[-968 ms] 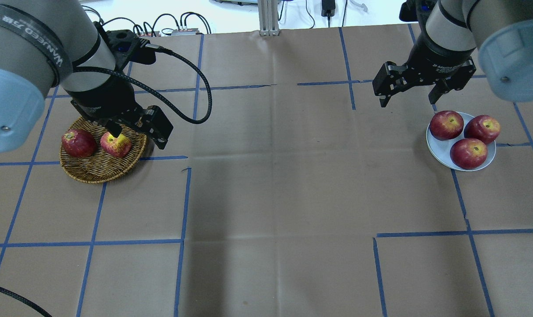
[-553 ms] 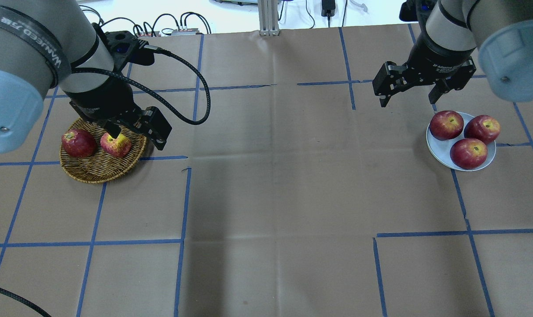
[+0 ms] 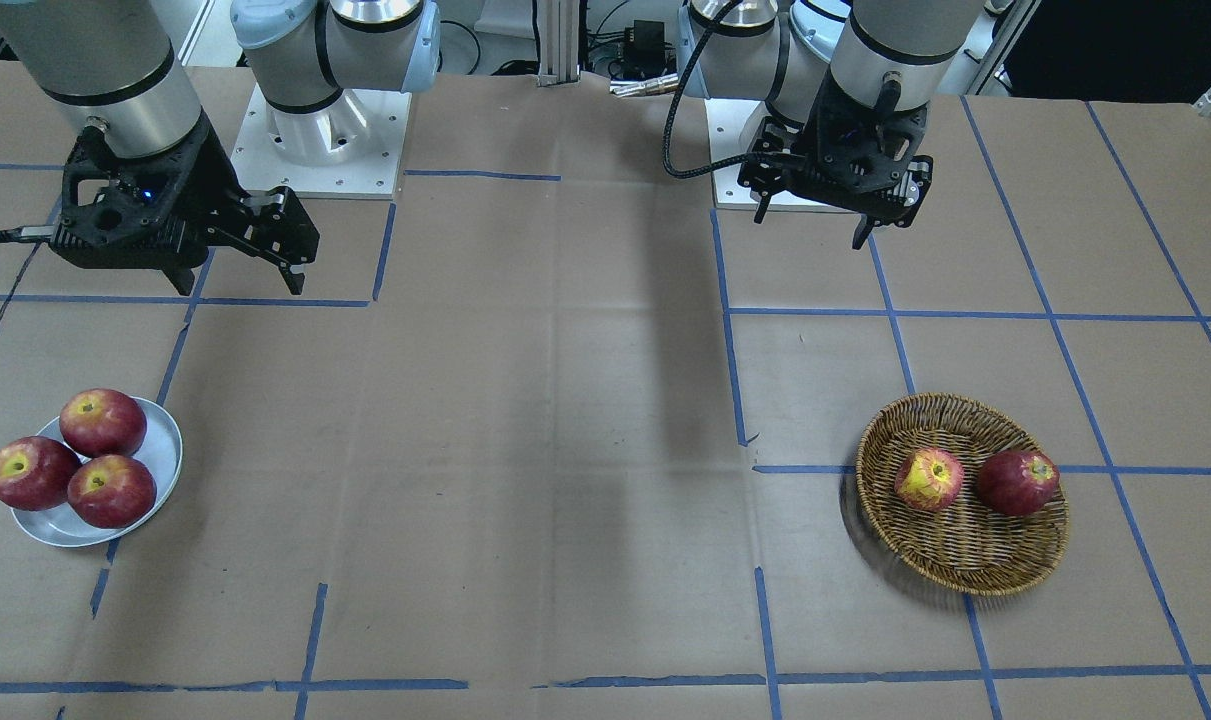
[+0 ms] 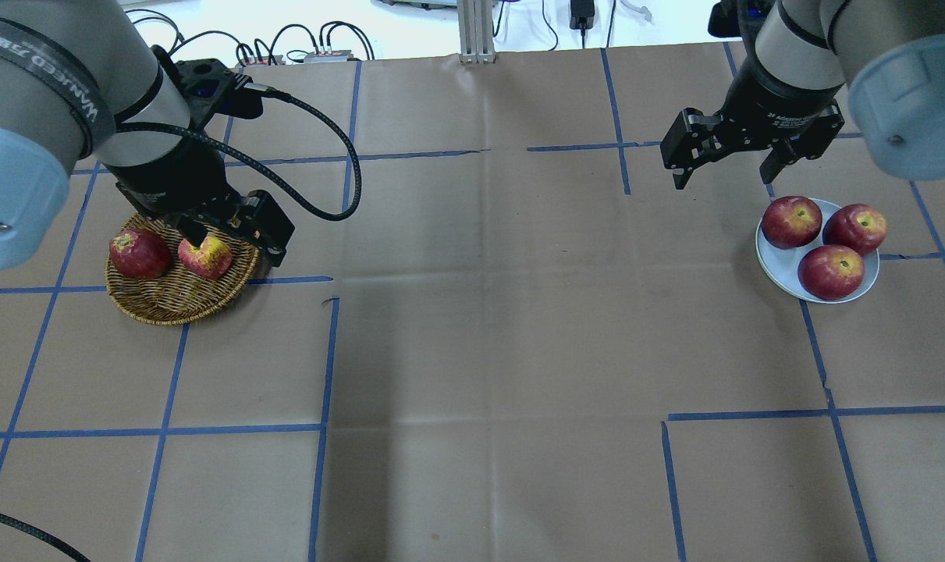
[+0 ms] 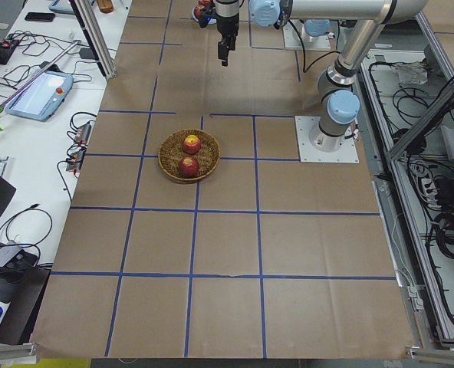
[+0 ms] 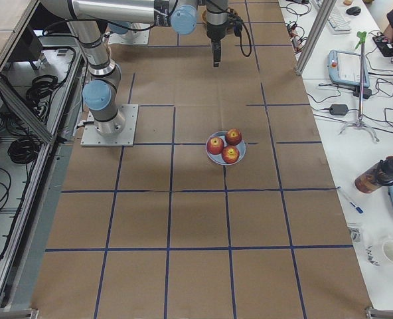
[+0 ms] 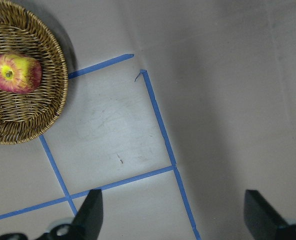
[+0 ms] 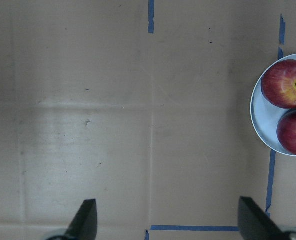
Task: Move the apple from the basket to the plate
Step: 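Lower the left gripper into the basket onto the yellow-red apple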
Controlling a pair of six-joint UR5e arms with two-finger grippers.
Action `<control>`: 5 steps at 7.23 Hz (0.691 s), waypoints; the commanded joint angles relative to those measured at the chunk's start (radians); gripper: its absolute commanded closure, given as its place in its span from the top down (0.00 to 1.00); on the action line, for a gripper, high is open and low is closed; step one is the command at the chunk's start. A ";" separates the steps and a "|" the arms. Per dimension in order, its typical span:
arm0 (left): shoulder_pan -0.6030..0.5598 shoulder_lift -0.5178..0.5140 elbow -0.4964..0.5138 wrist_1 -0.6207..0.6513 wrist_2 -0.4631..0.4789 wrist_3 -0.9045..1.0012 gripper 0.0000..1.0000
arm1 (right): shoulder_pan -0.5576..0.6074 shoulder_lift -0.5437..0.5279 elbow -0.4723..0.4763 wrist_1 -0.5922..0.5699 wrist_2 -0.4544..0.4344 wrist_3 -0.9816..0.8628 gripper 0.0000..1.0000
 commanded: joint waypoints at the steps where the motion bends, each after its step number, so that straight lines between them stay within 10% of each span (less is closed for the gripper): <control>1: 0.104 -0.032 -0.012 0.035 0.000 0.099 0.99 | 0.000 0.000 0.000 0.000 -0.001 0.000 1.00; 5: 0.308 -0.271 -0.109 0.425 0.000 0.440 0.98 | 0.000 0.000 0.000 0.000 -0.001 0.000 1.00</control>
